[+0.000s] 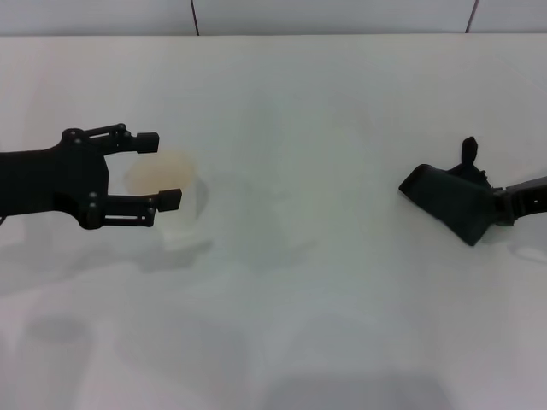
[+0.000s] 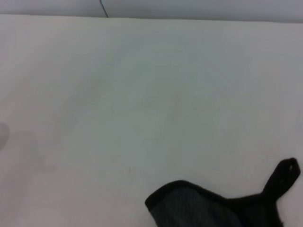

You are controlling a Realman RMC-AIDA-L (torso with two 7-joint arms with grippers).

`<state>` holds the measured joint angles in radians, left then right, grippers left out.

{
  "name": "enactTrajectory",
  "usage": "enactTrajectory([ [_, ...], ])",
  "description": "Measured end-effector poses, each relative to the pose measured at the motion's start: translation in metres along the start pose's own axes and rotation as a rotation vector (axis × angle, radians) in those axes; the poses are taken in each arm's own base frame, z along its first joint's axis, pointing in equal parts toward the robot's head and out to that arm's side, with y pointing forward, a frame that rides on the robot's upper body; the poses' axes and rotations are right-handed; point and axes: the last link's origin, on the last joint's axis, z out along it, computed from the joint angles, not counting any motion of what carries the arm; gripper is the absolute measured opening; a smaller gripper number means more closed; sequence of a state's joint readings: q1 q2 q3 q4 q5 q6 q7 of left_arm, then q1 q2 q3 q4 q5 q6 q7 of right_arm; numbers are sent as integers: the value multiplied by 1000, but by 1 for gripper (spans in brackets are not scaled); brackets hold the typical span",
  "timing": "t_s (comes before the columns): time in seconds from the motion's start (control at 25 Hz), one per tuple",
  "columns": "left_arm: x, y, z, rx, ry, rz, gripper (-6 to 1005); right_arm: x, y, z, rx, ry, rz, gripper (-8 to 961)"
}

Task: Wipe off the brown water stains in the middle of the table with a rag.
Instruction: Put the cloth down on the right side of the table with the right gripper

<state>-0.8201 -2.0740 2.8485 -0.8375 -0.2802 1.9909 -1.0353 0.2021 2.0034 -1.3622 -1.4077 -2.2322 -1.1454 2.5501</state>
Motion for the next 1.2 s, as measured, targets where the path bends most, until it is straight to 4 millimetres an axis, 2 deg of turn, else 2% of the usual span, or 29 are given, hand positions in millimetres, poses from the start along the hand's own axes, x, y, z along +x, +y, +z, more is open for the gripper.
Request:
enactTrajectory([
  [0.4, -1, 1, 0, 1, 1, -4, 884, -12, -1, -12, -5, -30, -40, 185],
  [0.6, -1, 0, 0, 0, 1, -5, 884, -17, -4, -24, -4, -40, -69, 367],
  [0.92, 2, -1, 0, 4, 9, -4, 884, -23, -10, -36, -20, -64, -140, 580],
  [1.12, 3, -2, -2, 20, 26, -6, 884, -22, -8, -41, -71, -75, -211, 837],
  [1.2, 4, -3, -2, 25, 33, -8, 884, -23, -8, -44, -99, -94, -228, 839],
])
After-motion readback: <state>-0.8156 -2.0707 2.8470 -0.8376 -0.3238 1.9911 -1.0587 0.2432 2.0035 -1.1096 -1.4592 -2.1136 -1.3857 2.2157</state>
